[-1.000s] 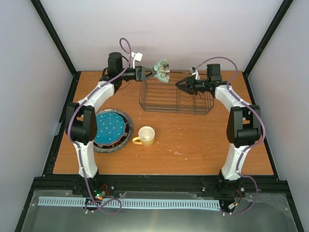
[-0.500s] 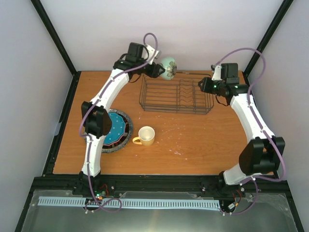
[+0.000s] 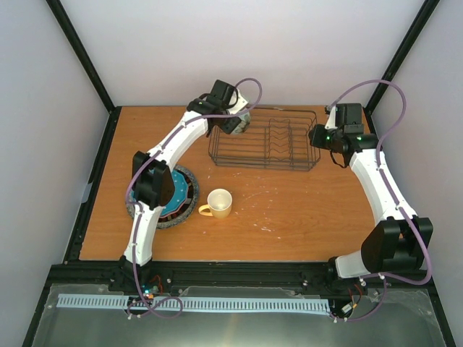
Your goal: Load the mixed dishes into the dish rack
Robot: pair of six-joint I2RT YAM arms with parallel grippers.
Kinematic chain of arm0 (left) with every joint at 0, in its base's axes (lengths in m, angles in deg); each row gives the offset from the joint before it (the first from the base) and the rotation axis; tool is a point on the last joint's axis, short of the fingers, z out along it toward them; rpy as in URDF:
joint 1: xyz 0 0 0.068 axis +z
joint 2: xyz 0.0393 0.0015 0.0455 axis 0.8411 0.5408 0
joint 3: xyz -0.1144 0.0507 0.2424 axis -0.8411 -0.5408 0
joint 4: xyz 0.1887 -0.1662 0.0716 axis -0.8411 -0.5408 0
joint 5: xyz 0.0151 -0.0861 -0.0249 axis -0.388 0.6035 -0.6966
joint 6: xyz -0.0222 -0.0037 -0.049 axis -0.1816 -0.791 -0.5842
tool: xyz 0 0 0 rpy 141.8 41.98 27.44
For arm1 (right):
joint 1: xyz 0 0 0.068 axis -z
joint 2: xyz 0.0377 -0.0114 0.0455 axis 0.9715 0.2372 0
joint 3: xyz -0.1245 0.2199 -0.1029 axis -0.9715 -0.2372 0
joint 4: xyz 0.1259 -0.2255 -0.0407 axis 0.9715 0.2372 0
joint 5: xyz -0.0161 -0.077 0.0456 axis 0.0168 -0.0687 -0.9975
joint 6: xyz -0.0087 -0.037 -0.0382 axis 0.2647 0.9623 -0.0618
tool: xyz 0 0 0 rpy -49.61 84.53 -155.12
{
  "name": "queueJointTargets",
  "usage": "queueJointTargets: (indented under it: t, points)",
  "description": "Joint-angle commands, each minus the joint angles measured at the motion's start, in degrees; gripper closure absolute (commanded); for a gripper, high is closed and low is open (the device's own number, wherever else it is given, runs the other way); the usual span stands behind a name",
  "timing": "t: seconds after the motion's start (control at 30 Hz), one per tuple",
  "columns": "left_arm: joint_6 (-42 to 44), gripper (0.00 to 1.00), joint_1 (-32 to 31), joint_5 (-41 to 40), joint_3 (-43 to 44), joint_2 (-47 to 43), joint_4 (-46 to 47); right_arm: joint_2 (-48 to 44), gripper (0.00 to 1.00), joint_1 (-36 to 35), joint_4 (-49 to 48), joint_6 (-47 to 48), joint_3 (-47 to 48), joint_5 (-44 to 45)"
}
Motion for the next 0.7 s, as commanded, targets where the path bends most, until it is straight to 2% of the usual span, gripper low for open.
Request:
queueJointTargets:
  t: [0.0,0.67]
  points:
    - [4.54,0.99,-1.12,-6.3,-0.13,0.05,4.02,-1.97,0.65,0.41,0.01,0.87,-0.45,0.1]
    - [5.4,0.99,-1.39,-0.65,-2.22,8.0,6.94,2.25,0.65,0.6,-0.56,0.55,0.62,-6.4]
